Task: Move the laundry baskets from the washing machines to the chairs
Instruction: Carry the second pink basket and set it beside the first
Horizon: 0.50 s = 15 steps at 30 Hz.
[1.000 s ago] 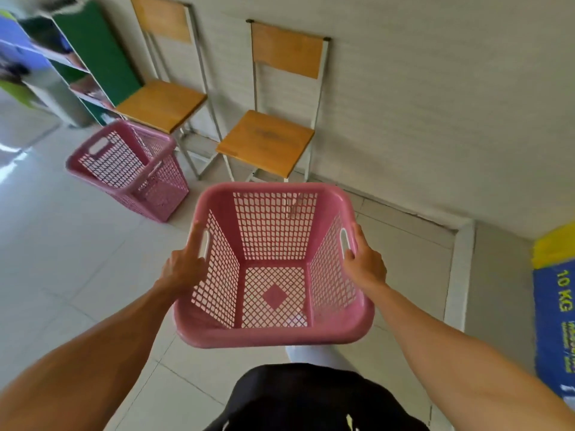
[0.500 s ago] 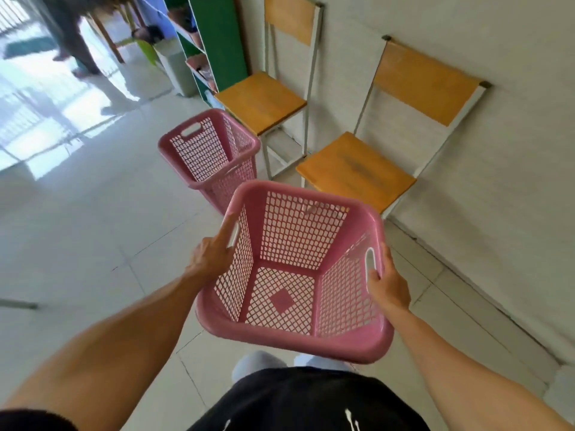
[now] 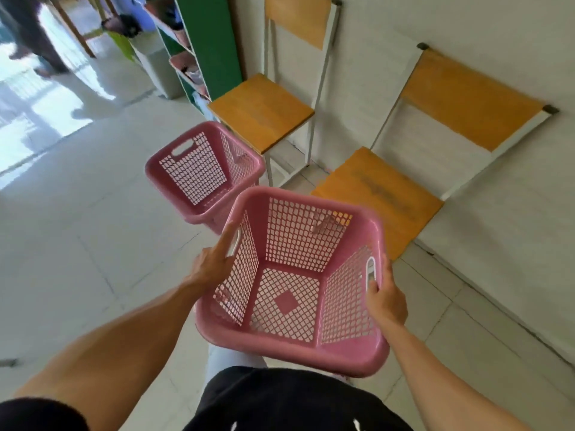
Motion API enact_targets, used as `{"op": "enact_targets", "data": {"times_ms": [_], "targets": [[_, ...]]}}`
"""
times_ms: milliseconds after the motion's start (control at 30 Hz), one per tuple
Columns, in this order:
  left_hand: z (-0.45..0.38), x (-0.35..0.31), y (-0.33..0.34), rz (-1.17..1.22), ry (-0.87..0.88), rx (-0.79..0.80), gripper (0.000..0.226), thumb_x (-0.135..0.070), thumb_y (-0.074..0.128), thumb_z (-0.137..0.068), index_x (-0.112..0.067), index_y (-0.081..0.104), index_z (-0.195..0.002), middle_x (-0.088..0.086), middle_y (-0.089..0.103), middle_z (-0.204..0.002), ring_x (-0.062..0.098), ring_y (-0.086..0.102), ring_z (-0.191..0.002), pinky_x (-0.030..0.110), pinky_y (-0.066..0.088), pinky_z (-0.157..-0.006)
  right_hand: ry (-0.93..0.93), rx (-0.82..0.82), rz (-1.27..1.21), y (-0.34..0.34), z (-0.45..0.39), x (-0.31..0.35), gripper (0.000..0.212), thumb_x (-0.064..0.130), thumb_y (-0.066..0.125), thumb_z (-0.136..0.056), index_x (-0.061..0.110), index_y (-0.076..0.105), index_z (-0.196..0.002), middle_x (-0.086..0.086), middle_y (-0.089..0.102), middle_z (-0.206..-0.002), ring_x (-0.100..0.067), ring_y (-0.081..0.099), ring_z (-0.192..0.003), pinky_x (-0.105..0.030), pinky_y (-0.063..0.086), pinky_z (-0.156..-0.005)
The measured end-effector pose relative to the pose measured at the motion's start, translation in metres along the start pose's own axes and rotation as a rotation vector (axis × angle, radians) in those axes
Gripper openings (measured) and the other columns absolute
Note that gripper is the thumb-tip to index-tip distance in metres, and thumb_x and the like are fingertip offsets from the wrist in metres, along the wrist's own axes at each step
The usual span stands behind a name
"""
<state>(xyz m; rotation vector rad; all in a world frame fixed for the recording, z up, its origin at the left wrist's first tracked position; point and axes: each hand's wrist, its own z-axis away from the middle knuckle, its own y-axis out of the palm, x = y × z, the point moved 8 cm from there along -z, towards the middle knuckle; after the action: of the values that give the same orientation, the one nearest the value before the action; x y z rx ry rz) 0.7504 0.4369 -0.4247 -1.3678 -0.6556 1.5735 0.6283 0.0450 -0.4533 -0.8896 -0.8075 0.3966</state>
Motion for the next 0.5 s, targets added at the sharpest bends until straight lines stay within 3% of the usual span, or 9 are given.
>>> {"op": "enact_targets", "data": {"times_ms": [67, 133, 200, 267, 367, 500], "targets": [[-0.046, 0.011, -0.007, -0.008, 0.08, 0.034, 0.094, -0.016, 0.052, -0.09, -0.055, -0.013, -0.147, 0.01, 0.069, -0.082, 0.016, 0.063, -0.054, 0.033, 0.056, -0.047, 0.078, -0.056, -0.043, 0.014, 0.003, 0.012, 0.074, 0.026, 0.042, -0.105, 0.054, -0.005, -0.155, -0.008, 0.063, -0.074, -0.019, 0.063, -0.048, -0.031, 0.054, -0.04], [-0.088, 0.018, -0.015, -0.016, 0.173, 0.081, 0.096, -0.012, 0.053, -0.09, -0.05, -0.011, -0.15, 0.014, 0.068, -0.095, 0.019, 0.064, -0.059, 0.039, 0.058, -0.051, 0.177, -0.119, -0.064, 0.029, 0.011, 0.028, 0.072, 0.025, 0.044, -0.105, 0.05, -0.001, -0.156, -0.012, 0.07, -0.093, -0.018, 0.06, -0.046, -0.026, 0.046, -0.036], [-0.12, 0.026, -0.022, -0.042, 0.277, 0.155, 0.093, -0.01, 0.053, -0.092, -0.042, -0.01, -0.153, 0.021, 0.062, -0.115, 0.019, 0.065, -0.062, 0.039, 0.059, -0.052, 0.267, -0.173, -0.098, 0.046, 0.021, 0.045, 0.07, 0.021, 0.044, -0.105, 0.041, 0.006, -0.16, -0.02, 0.067, -0.119, -0.022, 0.061, -0.052, -0.025, 0.043, -0.042], [-0.147, 0.04, -0.025, -0.053, 0.311, 0.235, 0.093, -0.007, 0.052, -0.091, -0.037, -0.01, -0.154, 0.026, 0.053, -0.131, 0.019, 0.065, -0.059, 0.038, 0.057, -0.046, 0.323, -0.242, -0.108, 0.059, 0.027, 0.064, 0.066, 0.019, 0.045, -0.105, 0.033, 0.013, -0.161, -0.024, 0.065, -0.126, -0.032, 0.066, -0.066, -0.025, 0.042, -0.053], [-0.183, 0.059, -0.027, -0.127, 0.313, 0.259, 0.096, -0.007, 0.051, -0.088, -0.043, -0.01, -0.152, 0.02, 0.066, -0.104, 0.013, 0.055, -0.043, 0.027, 0.045, -0.032, 0.377, -0.289, -0.135, 0.074, 0.037, 0.086, 0.062, 0.019, 0.043, -0.105, 0.027, 0.019, -0.161, -0.024, 0.067, -0.12, -0.037, 0.068, -0.081, -0.02, 0.032, -0.052], [-0.219, 0.077, -0.009, -0.106, 0.349, 0.291, 0.098, -0.006, 0.05, -0.087, -0.05, -0.01, -0.15, 0.003, 0.058, -0.063, 0.012, 0.05, -0.036, 0.022, 0.039, -0.029, 0.466, -0.272, -0.147, 0.106, 0.042, 0.093, 0.059, 0.022, 0.036, -0.107, 0.03, 0.013, -0.161, -0.014, 0.066, -0.093, -0.01, 0.053, -0.054, -0.017, 0.034, -0.045]]}}
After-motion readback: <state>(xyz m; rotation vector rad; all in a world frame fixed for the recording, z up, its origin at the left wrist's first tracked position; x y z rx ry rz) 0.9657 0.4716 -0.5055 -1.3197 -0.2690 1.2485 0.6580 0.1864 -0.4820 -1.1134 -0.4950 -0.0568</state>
